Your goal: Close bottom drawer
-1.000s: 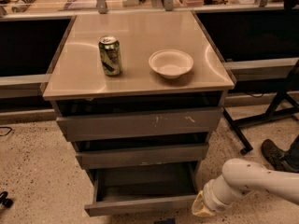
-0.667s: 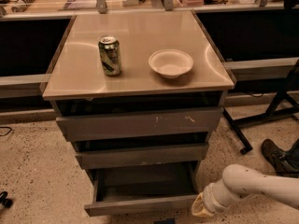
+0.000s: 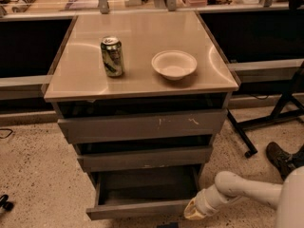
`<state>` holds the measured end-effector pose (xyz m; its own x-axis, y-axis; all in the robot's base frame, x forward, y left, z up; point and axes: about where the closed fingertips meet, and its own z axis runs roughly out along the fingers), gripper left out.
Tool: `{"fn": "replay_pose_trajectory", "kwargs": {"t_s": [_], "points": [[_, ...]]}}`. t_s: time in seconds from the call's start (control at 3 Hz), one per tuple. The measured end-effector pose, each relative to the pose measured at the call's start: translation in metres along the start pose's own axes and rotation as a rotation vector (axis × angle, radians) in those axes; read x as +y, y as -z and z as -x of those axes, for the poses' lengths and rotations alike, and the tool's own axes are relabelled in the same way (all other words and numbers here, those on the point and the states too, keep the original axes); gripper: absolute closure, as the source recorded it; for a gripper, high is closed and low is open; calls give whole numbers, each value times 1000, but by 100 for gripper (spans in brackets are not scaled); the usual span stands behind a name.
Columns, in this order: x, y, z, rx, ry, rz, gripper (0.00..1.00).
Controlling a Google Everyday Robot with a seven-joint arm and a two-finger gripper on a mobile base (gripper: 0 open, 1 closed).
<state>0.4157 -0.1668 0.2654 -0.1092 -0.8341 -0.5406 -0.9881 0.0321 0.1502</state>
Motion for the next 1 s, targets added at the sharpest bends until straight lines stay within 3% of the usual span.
{"fn": "replay_pose_trajectory", "kwargs": {"t_s": [0.33, 0.67, 1.0], "points": [[-6, -62, -19, -55, -27, 92, 100], [0, -92, -32, -77, -62, 110, 100], [1, -92, -32, -77, -61, 111, 100]]}}
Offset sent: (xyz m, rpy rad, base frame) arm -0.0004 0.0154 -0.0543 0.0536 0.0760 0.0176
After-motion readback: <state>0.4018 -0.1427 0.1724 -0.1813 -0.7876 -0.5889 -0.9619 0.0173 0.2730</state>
